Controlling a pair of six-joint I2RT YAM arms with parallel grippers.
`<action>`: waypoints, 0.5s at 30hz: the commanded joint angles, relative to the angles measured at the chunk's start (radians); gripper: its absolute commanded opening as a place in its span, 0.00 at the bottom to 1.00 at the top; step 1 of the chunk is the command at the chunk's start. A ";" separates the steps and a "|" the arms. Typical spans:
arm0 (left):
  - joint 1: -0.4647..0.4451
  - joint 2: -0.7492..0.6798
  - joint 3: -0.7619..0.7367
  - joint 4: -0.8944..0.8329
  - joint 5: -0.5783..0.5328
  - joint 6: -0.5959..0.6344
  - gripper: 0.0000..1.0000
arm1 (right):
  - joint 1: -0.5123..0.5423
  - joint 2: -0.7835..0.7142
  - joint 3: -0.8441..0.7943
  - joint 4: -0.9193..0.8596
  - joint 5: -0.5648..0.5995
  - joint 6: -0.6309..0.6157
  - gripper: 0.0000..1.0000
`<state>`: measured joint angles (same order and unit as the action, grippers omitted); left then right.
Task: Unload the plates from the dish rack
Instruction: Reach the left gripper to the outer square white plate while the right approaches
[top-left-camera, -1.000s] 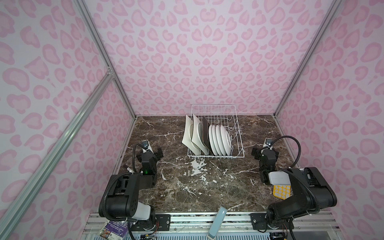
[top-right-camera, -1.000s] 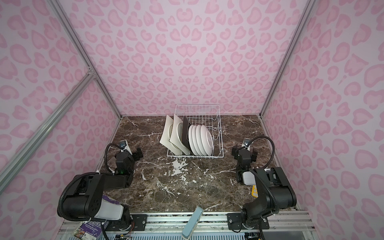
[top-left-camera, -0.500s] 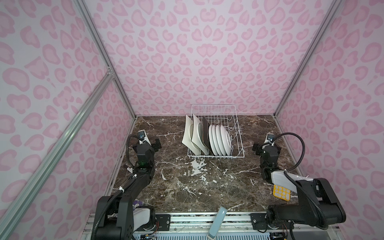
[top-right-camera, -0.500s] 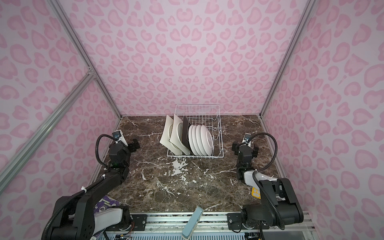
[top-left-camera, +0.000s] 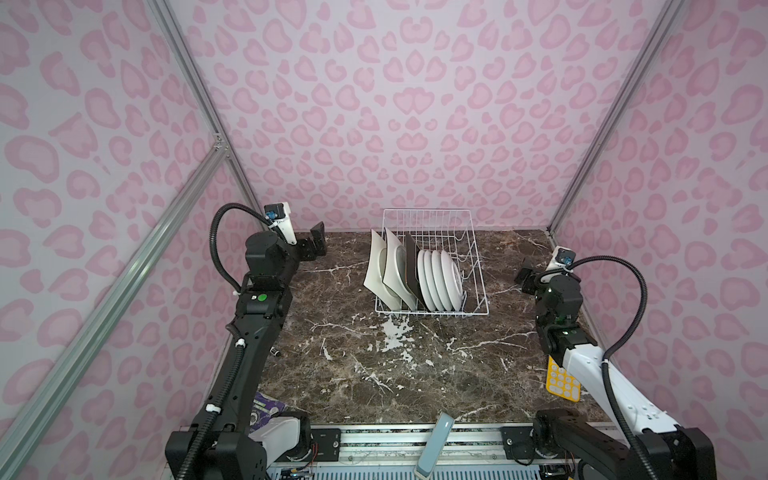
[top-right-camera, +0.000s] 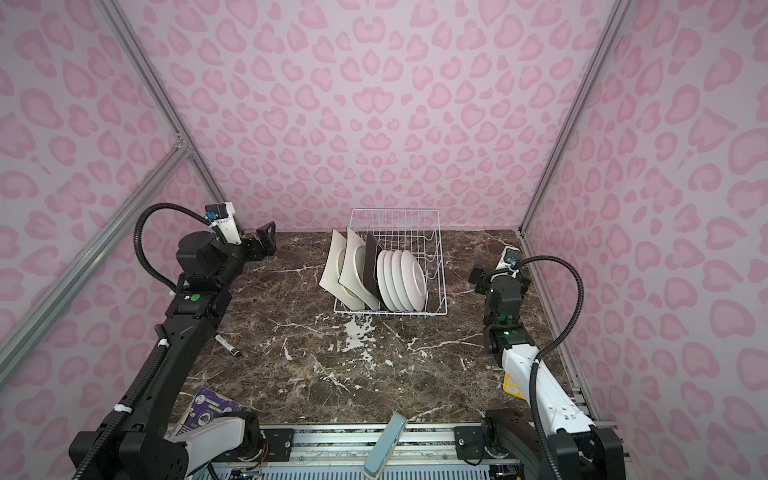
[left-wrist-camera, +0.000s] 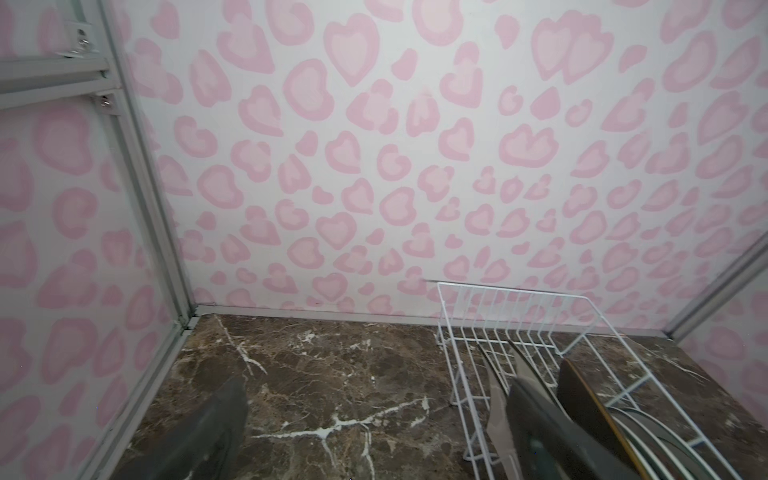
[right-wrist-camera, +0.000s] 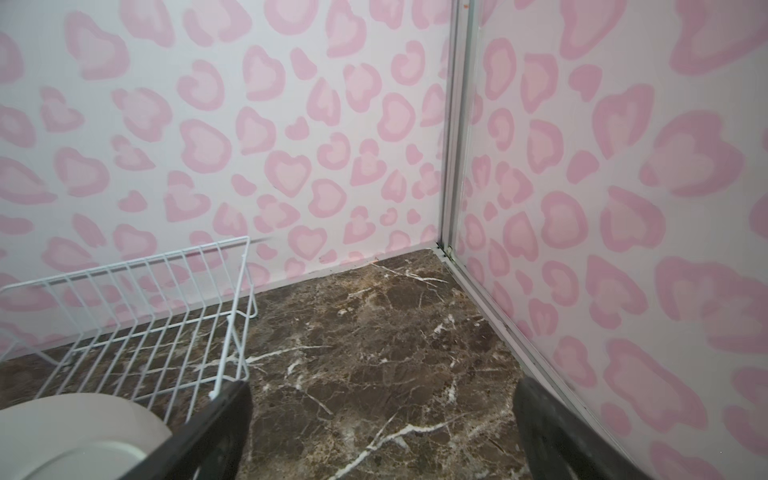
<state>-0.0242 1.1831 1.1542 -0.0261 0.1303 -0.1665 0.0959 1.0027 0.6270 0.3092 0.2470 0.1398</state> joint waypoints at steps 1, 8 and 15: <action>0.000 0.026 0.069 -0.195 0.179 -0.043 0.98 | 0.000 -0.068 0.016 -0.161 -0.155 0.009 1.00; -0.009 0.057 0.118 -0.304 0.279 -0.101 0.95 | 0.001 -0.180 0.104 -0.356 -0.344 0.016 0.99; -0.047 0.084 0.172 -0.390 0.292 -0.113 0.93 | -0.001 -0.168 0.194 -0.421 -0.517 0.009 1.00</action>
<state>-0.0593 1.2591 1.2984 -0.3656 0.3962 -0.2649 0.0963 0.8204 0.7937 -0.0589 -0.1585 0.1467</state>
